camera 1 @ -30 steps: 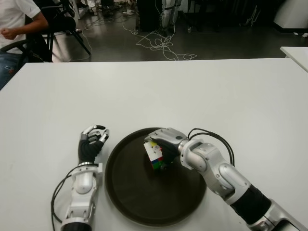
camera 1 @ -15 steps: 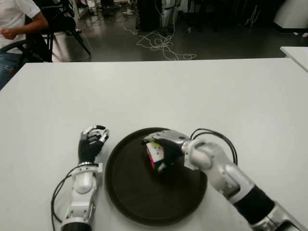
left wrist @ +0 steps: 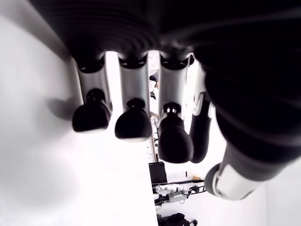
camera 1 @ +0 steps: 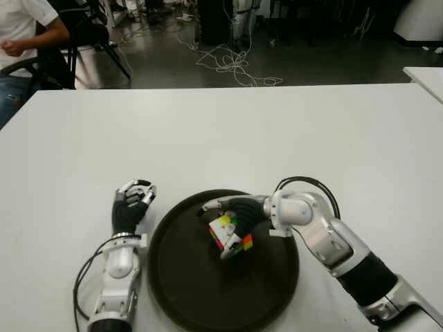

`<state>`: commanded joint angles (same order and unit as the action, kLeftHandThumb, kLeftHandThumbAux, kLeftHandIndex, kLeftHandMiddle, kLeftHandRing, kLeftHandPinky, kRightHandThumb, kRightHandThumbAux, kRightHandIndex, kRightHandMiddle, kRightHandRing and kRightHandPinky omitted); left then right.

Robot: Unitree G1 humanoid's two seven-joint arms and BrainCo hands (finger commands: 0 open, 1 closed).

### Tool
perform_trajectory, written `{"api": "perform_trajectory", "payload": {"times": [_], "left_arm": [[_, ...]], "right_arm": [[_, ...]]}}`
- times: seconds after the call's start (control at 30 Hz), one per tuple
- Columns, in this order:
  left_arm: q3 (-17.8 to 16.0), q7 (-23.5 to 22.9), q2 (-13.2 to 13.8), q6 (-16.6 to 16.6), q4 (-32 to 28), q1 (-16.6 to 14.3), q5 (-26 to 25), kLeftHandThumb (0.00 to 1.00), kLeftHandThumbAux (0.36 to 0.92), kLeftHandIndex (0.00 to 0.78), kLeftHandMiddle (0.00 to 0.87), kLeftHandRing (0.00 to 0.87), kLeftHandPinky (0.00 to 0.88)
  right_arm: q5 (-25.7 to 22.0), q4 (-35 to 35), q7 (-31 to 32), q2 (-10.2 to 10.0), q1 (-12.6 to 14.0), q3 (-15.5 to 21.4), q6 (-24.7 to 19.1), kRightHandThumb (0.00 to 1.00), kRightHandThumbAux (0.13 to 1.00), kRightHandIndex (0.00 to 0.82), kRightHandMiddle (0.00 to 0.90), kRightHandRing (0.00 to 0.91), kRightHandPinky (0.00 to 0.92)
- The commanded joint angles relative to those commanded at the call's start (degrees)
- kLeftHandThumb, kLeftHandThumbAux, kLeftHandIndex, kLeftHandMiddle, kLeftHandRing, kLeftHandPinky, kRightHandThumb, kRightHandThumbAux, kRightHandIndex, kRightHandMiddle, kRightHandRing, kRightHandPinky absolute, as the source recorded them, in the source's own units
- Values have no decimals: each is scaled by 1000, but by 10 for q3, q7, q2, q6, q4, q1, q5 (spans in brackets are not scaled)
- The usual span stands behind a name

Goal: Pick up the Rubik's Cube and put it in the plate

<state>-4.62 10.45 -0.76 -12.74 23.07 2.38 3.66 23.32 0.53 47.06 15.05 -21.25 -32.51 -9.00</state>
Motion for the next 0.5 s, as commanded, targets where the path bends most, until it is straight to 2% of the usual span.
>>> {"api": "perform_trajectory", "payload": {"times": [0.13,0.33,0.5], "left_arm": [[0,-2,0,-2,1,0,-2,703,708,443,813,828,808],[-3,1,-3,-3,4,-2,-4,703,708,443,811,824,802],[-3,1,-3,1,3,-2,-3,703,708,443,810,822,800]], "right_arm": [[1,22,-16,-4,-4,-3,17,0,618,0,0,0,0],[11,36,-38,1,-8,-9,47,0,611,0,0,0,0],[10,38,-37,3,-11,-9,51,0,619,0,0,0,0]]}}
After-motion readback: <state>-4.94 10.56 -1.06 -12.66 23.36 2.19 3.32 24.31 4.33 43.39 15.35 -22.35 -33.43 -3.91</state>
